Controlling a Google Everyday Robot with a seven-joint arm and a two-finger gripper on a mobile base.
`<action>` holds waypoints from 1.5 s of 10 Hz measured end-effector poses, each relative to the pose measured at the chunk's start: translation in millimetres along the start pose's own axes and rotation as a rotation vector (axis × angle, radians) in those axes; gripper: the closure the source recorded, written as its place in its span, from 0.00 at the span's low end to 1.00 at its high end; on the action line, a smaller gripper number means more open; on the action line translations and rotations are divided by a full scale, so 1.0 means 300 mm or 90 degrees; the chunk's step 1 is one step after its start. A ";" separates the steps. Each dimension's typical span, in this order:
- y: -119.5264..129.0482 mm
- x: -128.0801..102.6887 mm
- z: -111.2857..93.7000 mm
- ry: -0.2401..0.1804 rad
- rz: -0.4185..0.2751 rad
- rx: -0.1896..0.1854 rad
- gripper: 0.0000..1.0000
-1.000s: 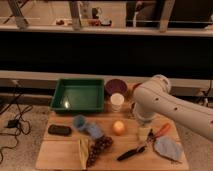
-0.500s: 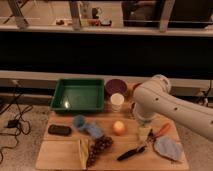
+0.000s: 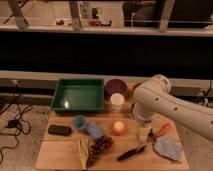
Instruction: Place apple in table surface
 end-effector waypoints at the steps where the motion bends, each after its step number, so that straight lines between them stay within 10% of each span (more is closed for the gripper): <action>1: 0.000 0.000 0.000 0.000 0.000 0.000 0.20; 15: 0.021 -0.110 0.044 0.003 -0.023 -0.015 0.20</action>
